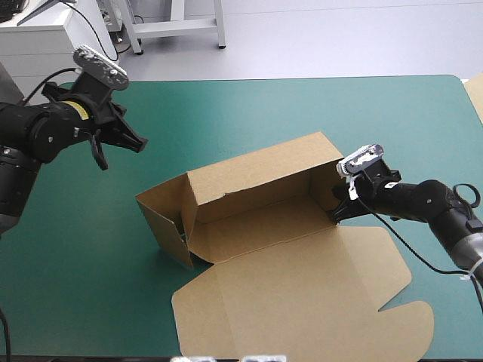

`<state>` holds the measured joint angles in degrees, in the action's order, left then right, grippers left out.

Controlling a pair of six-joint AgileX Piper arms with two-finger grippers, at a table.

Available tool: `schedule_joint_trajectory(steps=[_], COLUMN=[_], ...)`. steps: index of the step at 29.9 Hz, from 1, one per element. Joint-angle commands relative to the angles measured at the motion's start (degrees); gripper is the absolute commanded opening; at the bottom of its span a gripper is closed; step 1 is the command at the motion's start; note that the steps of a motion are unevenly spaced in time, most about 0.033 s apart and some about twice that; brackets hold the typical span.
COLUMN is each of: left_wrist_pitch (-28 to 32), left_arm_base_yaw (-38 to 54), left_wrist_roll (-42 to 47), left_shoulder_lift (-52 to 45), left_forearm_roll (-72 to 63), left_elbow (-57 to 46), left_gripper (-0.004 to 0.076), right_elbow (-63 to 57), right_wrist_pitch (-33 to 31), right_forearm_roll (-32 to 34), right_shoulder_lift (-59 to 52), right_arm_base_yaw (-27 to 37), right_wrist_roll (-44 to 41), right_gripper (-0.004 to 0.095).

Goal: Fold the box

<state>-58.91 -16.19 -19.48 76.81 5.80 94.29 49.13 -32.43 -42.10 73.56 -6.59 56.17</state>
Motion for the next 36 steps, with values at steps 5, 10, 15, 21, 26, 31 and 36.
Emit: schedule_joint_trajectory(steps=[5,10,15,21,26,31,36], left_wrist_pitch=[1.53,1.85,4.93,6.53,7.14,7.86,7.67], left_arm_base_yaw=[8.63,9.24,9.24,9.24,9.24,9.24,9.24], left_wrist_roll=[2.08,2.08,1.96,1.87,1.87,1.87,1.87], left_shoulder_lift=[-3.01,-3.66,-3.66,-3.66,-3.66,-3.66,-3.66], left_forearm_roll=[-7.74,-8.45,-10.04,-9.63,-9.63,-9.73,-12.26], left_elbow=[-1.29,-3.05,-3.05,-3.05,-3.05,-3.05,-3.05], left_gripper=[0.0016,0.0016,0.0015,0.0015,0.0015,0.0015,0.0015], right_elbow=[5.03,11.83,21.54,28.14,32.71,39.07,44.94], right_wrist_pitch=[-2.84,-9.27,-19.07,-28.32,-27.31,-27.52,-27.11], right_forearm_roll=[-0.46,8.44,26.55,30.08,29.69,28.11,28.14], right_shoulder_lift=[-1.45,-1.45,0.28,6.73,15.03,23.17,28.17], right_arm_base_yaw=[-0.17,-0.17,-0.17,-0.17,-0.17,-0.17,-0.17], right_wrist_roll=[-6.03,-17.66,-34.50,-37.19,-39.14,-39.26,-38.71], right_gripper=[-0.0019,-0.0019,-0.0019,-0.0019,-0.0019,-0.0019,-0.0017])
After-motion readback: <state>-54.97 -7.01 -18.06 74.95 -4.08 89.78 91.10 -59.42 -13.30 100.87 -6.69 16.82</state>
